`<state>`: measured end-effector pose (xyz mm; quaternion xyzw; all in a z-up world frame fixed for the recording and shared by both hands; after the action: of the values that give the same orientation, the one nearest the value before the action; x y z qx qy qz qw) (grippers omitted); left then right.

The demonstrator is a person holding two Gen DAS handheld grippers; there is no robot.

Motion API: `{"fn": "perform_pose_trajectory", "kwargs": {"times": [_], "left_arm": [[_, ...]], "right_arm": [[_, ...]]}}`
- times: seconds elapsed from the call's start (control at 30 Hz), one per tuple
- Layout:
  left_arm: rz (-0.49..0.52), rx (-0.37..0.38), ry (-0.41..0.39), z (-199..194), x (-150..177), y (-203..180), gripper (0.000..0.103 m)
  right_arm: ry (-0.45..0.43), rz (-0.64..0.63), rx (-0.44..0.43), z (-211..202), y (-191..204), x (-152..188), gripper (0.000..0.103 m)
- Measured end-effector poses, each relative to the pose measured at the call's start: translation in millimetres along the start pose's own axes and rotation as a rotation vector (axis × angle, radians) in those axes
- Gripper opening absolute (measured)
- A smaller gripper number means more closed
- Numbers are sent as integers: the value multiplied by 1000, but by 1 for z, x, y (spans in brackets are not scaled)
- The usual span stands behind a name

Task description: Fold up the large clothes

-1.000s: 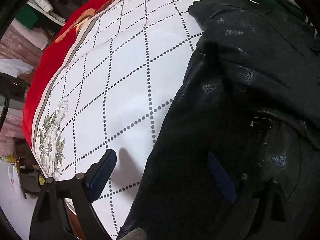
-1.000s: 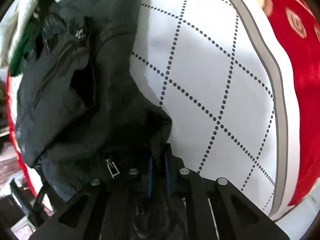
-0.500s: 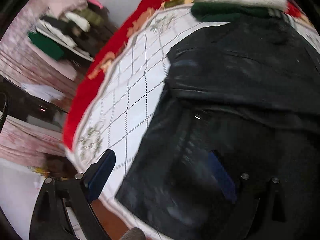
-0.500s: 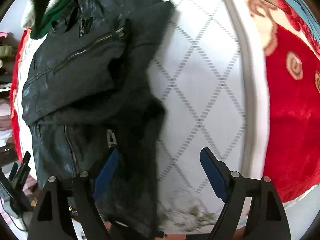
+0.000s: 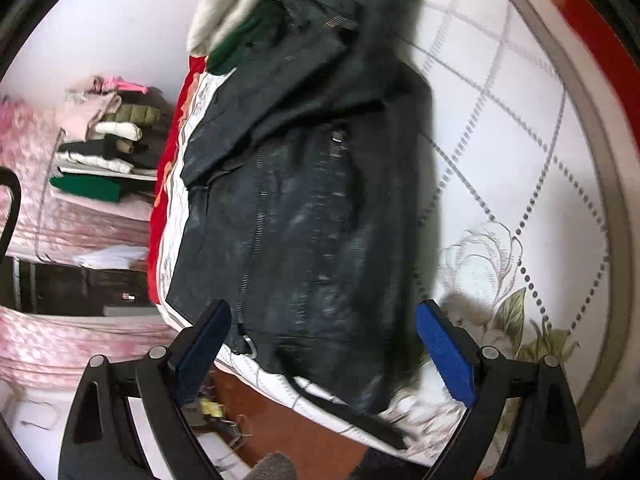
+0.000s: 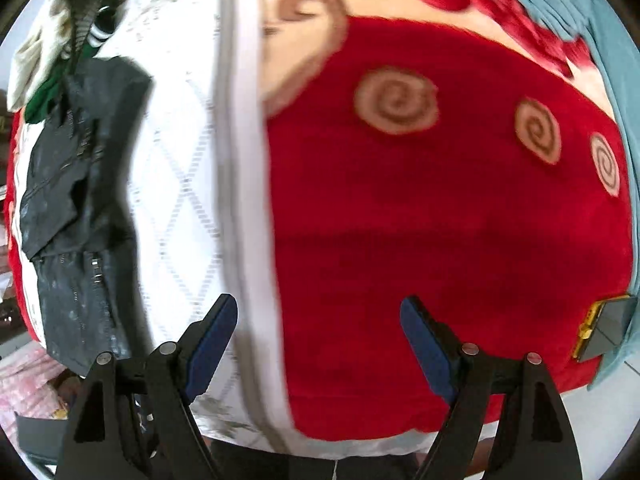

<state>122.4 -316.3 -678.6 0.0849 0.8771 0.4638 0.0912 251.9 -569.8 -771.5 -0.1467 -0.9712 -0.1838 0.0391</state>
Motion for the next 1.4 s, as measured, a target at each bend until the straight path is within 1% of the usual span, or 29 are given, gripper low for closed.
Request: {"fn": "perform_pose_trajectory", "kwargs": {"times": [0.07,0.17,0.23,0.3,0.33,0.37,0.4,0.43,0.47,0.53,0.57,0.63,0.7,0.73,0.8,0.83,0.87,0.9,0.93,0.97,1.0,1.07,1.13,1.17,1.23,1.27,1.33,1.37,1.4], "left_arm": [[8,-43,31,16,-4,-7,96],[-58,-85,63,46,-13,5,97],[-91,-81,90,64,-19,15,97],[-119,-46,101,74,-25,22,95],[-137,-19,100,77,-27,27,85],[-155,20,100,73,-27,27,58],[-183,95,102,75,-27,31,41],[-200,111,100,72,-27,34,34],[-218,126,88,68,-27,38,31],[-259,178,76,67,-25,52,28],[-271,197,75,67,-25,56,27],[-284,228,62,63,-25,63,25],[-282,255,45,63,-26,70,25],[-281,266,39,62,-26,72,25],[-270,300,23,63,-27,76,25],[-265,314,18,66,-28,77,25],[-266,337,11,67,-28,80,25],[-266,353,3,66,-29,81,25],[-265,371,-7,63,-28,85,23],[-268,396,-15,61,-28,91,14],[-272,417,-20,57,-28,95,9],[-289,463,-29,55,-27,111,9],[-315,523,-25,62,-24,132,9],[-324,541,-22,66,-24,140,9],[-357,584,-14,81,-23,164,9],[-377,603,-9,89,-22,175,9],[-428,636,4,111,-20,203,9],[-451,650,12,123,-19,216,9],[-479,667,25,140,-19,231,9]], "right_arm": [[2,22,-9,0,-13,-1,85],[6,27,-19,4,-21,-4,85],[9,19,-30,11,-14,-6,85],[11,9,-65,19,-4,-15,85],[8,-2,-93,22,1,-21,85],[5,-11,-114,27,9,-27,85],[-3,-33,-169,32,26,-36,85],[-11,-47,-212,35,37,-41,85],[-21,-63,-264,38,51,-46,85],[-38,-91,-420,47,86,-59,85],[-40,-93,-463,52,98,-62,85],[-28,-84,-596,67,126,-73,85],[5,-48,-688,85,146,-80,85],[34,-21,-731,89,147,-85,85],[62,23,-790,106,165,-84,84],[58,46,-826,110,173,-88,64],[52,54,-819,112,180,-87,36],[37,55,-771,114,185,-89,26],[28,60,-755,113,192,-87,24],[20,65,-747,116,203,-88,21],[7,63,-735,105,209,-84,20],[-11,27,-705,85,230,-79,18],[-25,-17,-671,60,247,-71,17],[-32,-36,-651,50,259,-67,17],[-47,-78,-603,32,296,-58,17],[-50,-93,-586,24,306,-55,17],[-56,-133,-547,23,353,-53,17],[-57,-145,-537,19,364,-49,17],[-55,-178,-511,21,392,-46,17]]}}
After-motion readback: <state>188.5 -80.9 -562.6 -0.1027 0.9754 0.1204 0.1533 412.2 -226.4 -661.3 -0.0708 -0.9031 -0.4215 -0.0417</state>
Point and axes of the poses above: each gripper's, at about its wrist camera, not at the fingertips, and z roughly the way its jaws point, y to its left, x to its underside, the point moved 6 cm from there along z, roughly the way its jaws point, and after that the axes turned 13 degrees about -x, right-handed, at the moved point
